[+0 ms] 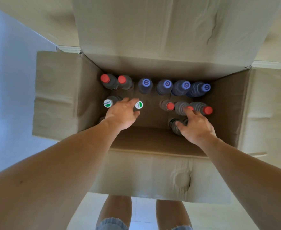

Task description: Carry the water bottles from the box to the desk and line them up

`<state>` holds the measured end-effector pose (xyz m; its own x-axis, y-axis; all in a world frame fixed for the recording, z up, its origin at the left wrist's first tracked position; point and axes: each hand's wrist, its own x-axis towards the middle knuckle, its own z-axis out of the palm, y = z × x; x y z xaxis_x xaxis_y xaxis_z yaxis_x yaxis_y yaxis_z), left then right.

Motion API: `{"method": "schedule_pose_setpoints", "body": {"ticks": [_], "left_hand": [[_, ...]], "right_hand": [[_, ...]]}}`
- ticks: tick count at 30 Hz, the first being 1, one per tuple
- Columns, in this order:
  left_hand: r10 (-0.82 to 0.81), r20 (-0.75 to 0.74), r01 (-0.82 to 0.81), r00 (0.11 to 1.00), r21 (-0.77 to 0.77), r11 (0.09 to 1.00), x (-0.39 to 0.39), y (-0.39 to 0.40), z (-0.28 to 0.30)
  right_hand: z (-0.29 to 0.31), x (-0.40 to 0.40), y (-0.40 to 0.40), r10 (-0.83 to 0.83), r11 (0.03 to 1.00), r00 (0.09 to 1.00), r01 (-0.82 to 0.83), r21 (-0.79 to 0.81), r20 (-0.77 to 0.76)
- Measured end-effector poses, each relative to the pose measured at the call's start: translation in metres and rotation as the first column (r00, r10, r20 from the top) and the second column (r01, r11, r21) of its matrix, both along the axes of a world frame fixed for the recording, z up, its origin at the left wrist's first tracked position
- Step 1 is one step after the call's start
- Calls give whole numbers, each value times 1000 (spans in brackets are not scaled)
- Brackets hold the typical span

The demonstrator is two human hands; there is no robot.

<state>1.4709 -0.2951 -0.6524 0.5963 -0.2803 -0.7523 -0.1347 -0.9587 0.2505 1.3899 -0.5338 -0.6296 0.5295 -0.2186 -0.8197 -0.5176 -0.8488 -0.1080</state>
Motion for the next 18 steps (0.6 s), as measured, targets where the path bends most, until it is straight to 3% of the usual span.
{"method": "schedule_pose_setpoints", "body": {"ticks": [13, 18], "left_hand": [[69, -33, -70, 997, -22, 997, 3, -12, -49], [123, -21, -124, 992, -33, 992, 5, -15, -66]], "right_hand": [[-43, 6, -17, -30, 999, 999, 30, -13, 35], [-47, -1, -13, -77, 995, 973, 90, -49, 219]]}}
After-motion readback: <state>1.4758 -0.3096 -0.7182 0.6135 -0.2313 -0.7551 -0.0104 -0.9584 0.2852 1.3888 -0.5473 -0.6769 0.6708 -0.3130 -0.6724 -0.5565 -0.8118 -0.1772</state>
